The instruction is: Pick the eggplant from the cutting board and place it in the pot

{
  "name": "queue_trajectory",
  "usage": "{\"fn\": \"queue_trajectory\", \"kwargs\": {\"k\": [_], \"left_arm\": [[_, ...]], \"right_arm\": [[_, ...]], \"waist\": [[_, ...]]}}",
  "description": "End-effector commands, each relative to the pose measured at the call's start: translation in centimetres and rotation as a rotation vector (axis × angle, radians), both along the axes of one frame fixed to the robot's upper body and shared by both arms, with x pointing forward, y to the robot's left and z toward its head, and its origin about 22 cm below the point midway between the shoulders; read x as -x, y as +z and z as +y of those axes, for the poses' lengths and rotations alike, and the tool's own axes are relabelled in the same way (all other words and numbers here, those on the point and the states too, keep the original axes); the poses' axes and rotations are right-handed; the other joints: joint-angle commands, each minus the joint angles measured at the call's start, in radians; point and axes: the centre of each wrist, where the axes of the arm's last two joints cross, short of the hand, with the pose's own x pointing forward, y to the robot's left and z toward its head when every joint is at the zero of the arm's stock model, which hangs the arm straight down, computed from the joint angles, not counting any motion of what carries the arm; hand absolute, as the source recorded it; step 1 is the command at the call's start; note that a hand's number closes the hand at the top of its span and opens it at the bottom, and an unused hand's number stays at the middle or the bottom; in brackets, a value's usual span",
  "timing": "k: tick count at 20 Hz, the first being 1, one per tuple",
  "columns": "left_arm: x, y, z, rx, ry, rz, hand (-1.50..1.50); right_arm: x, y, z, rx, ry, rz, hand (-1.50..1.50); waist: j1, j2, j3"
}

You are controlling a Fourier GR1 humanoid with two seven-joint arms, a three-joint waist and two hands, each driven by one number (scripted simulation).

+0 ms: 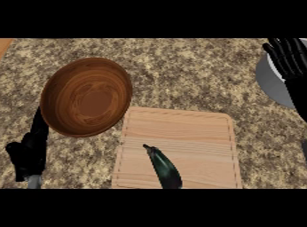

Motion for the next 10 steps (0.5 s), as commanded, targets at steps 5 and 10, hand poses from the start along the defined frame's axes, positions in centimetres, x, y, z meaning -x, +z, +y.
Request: {"fn": "queue_trajectory", "kwargs": {"k": [5,10], "left_arm": [[-1.8,3.0,-5.0,0.061,-0.137,-0.22,0.0],[-0.8,1.9,-5.1,0.148,-0.19,-0.189,0.0]], "right_arm": [[1.6,0.4,0.8,-0.089,0.223,-0.251,1.5],[5.1,-6.8,0.0,0.184,-0.25,-0.085,-1.5]], "waist": [[-0.029,-0.012,-0.013],[-0.045,-0.011,-0.015]]}}
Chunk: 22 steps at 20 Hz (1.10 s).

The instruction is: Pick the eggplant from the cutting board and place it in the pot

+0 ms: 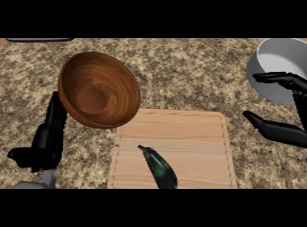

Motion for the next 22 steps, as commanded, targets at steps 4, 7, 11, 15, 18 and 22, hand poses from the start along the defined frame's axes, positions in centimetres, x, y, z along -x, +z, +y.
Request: {"fn": "queue_trajectory", "kwargs": {"k": [4,7,11,15,18,22], "left_arm": [[0.6,1.3,-1.3,0.05,-0.085,-0.027,0.0],[-1.0,0.6,-1.7,0.031,-0.071,-0.025,0.0],[-0.4,0.9,-2.8,0.035,-0.065,-0.022,0.0],[-0.6,0.5,-2.1,0.039,-0.077,-0.035,0.0],[0.3,0.4,-2.9,0.033,-0.088,-0.036,0.0],[-0.1,0.2,-2.3,0.044,-0.086,-0.02,0.0]], "right_arm": [[7.5,-5.2,5.1,-0.062,0.033,-0.138,-1.5],[9.5,-4.5,7.2,-0.07,0.096,-0.167,-1.5],[11.2,-2.8,7.0,0.166,0.081,-0.045,-1.5],[10.6,-1.5,6.7,0.48,0.126,0.105,-1.5],[11.0,-1.3,8.4,0.651,0.154,0.222,-1.5],[11.7,-0.9,11.5,0.78,0.125,0.316,-1.5]], "waist": [[0.007,-0.003,0.001],[0.01,0.001,0.0],[0.011,0.001,-0.001],[0.019,0.004,-0.004],[0.038,0.004,-0.005],[0.034,0.004,-0.004]]}}
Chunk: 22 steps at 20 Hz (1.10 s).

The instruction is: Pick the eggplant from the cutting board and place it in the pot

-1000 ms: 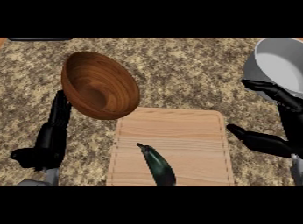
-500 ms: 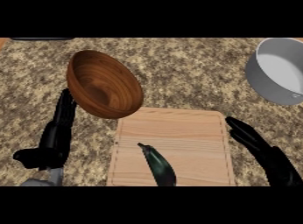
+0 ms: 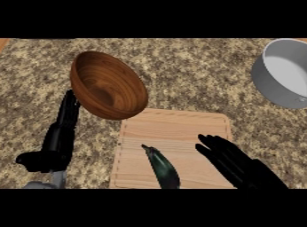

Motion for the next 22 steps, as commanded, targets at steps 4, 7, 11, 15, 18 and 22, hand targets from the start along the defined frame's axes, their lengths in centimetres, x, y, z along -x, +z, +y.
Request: {"fn": "queue_trajectory", "kwargs": {"k": [4,7,11,15,18,22], "left_arm": [[0.7,-1.7,-0.3,0.003,-0.008,0.017,0.0],[-1.5,-0.3,-0.6,0.001,-0.009,-0.007,0.0],[1.3,-0.3,-0.4,0.021,-0.001,0.005,0.0],[0.2,0.9,-0.6,0.014,0.003,0.009,0.0],[1.2,-0.7,0.5,0.006,-0.002,0.01,0.0],[-0.1,0.0,-0.9,0.01,-0.008,0.011,0.0]], "right_arm": [[0.1,-0.5,6.5,0.18,-0.011,0.134,-1.5],[-1.2,-2.5,6.8,0.166,-0.006,0.172,-1.5],[-2.1,-2.2,7.8,0.279,-0.041,0.221,-1.5],[-1.7,-2.9,10.2,0.324,-0.055,0.262,-1.5],[-1.5,-3.2,8.2,0.309,-0.038,0.283,-1.5],[-3.3,-4.7,10.8,0.29,-0.04,0.265,-1.5]], "waist": [[0.0,0.002,0.002],[-0.008,0.003,0.004],[-0.001,0.001,0.003],[-0.004,0.001,0.004],[-0.007,0.001,0.004],[-0.006,0.002,0.004]]}}
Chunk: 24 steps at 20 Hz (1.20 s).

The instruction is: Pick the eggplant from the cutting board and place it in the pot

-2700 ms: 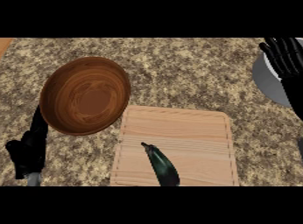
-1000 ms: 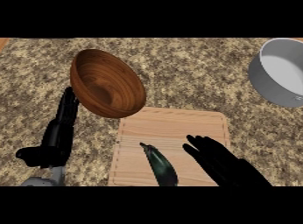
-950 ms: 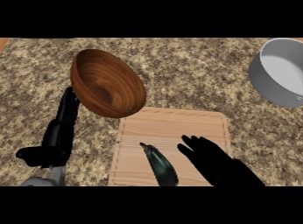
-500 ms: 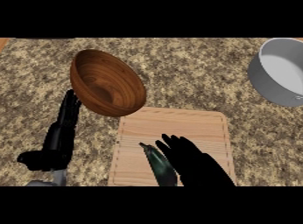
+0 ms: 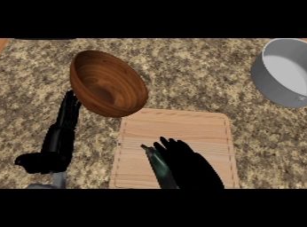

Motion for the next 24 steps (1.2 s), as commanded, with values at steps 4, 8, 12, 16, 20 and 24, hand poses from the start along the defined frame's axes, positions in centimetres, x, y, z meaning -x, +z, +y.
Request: {"fn": "queue_trajectory", "kwargs": {"k": [4,8,12,16,20,24], "left_arm": [[0.7,1.2,1.5,-0.005,-0.006,0.001,0.0],[-1.4,0.7,0.7,0.014,-0.012,0.005,0.0],[0.5,0.2,0.6,-0.001,-0.005,0.002,0.0],[-0.9,0.5,-1.2,0.0,0.01,-0.004,0.0],[0.9,0.2,0.8,-0.003,0.017,-0.004,0.0],[-0.1,0.2,-1.6,-0.011,0.011,-0.012,0.0]], "right_arm": [[-1.4,-0.6,-0.5,0.017,0.002,-0.015,-1.5],[-1.2,-1.7,-0.7,0.024,0.001,0.005,-1.5],[-1.8,-3.4,1.4,0.025,-0.008,-0.006,-1.5],[-2.2,-4.9,1.4,0.012,0.023,0.006,-1.5],[-1.7,-6.1,3.4,0.003,0.037,-0.194,1.5],[-2.1,-6.0,1.9,-0.028,0.024,-0.221,1.5]], "waist": [[0.001,0.0,0.0],[-0.002,0.0,0.0],[0.0,0.0,0.0],[-0.001,0.0,0.0],[0.005,0.0,0.0],[-0.002,0.0,0.0]]}}
